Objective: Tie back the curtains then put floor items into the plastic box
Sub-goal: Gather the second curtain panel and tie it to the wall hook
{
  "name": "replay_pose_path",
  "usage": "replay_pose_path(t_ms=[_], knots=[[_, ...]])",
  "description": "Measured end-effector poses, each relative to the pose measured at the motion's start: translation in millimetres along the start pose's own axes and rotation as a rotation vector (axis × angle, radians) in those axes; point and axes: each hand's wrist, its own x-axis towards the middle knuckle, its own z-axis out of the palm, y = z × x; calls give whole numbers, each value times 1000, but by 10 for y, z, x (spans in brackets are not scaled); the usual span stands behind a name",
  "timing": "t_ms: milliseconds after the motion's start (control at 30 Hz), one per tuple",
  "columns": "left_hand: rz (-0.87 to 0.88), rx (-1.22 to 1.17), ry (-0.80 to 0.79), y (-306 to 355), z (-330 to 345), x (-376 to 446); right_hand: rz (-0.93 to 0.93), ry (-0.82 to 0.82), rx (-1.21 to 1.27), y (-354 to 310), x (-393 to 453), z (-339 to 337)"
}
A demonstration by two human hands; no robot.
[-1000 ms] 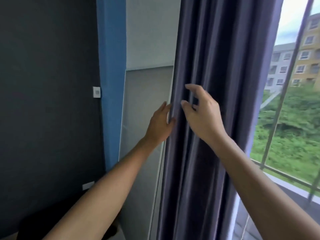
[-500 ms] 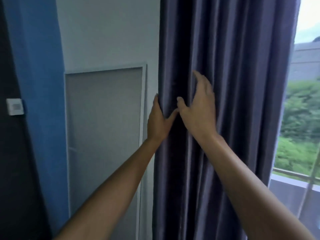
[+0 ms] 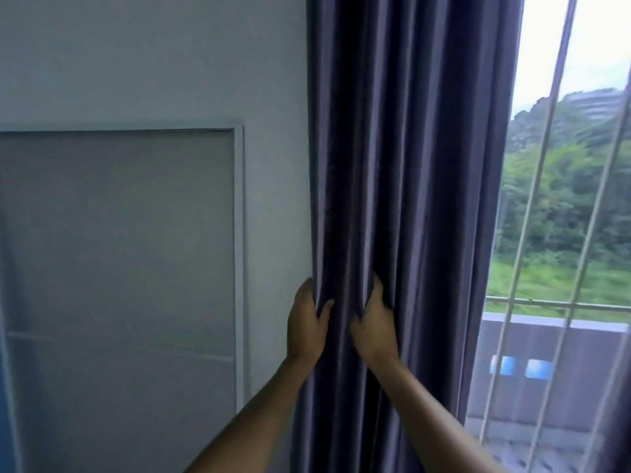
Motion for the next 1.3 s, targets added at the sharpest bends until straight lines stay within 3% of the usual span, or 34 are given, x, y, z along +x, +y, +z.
replay_pose_path(t_ms=[233,467,767,1133,1300], knots=[[-1,122,105,-222,28,-287,145,-95,-125,397,-358,20],[-17,85,-26,-275,-87,-332,127,-58,-326,617,-568,95],[-157,-28,-259,-412,-129,-640,212,-223,-571,762,-901,308],[-279,-108,-352,-425,-249,-857,364,-416,-660,1172,-1316,581],[-336,-237,-380,-368,-198,-925,317,-455,-679,1160,-1366,699]])
